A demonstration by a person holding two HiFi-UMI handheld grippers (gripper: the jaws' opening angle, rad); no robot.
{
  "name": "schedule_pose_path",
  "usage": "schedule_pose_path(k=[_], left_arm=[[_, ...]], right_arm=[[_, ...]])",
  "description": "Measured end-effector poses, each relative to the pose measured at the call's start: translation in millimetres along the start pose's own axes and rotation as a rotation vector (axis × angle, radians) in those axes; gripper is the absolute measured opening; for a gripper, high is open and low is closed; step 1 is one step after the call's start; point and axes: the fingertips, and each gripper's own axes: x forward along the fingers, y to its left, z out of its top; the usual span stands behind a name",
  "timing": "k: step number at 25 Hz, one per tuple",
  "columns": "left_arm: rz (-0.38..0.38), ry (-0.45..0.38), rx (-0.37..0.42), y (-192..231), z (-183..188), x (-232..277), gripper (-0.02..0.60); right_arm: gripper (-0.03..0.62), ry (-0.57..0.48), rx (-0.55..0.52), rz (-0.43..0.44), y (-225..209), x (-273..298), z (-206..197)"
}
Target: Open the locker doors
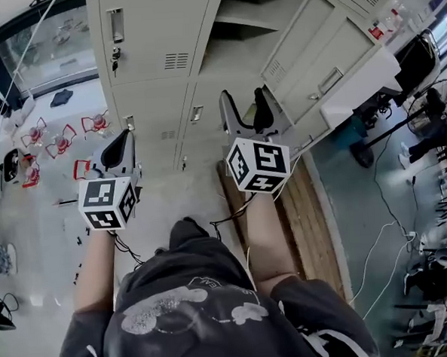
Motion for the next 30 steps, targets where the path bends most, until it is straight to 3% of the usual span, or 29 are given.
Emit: schedule_pose_path(k=[7, 13, 19, 30], left_arm=[[0.096, -0.026, -0.011, 54, 7, -27, 0.009], [0.160, -0.018, -0.024, 100, 7, -23, 0.009], [0.202, -0.033, 0.017, 149, 26, -9, 0.009], [0.226, -0.049, 0.029, 205, 45, 21, 0.009]], right_arm=[[0.293, -0.021, 0.004, 0.137, 73, 38, 8], [0.292, -0.024, 0.009, 0.262, 137, 82, 6], [0.291, -0.051, 0.023, 0.361, 192, 138, 8], [0.291, 0.003, 0.068, 0.459, 244, 217, 2]])
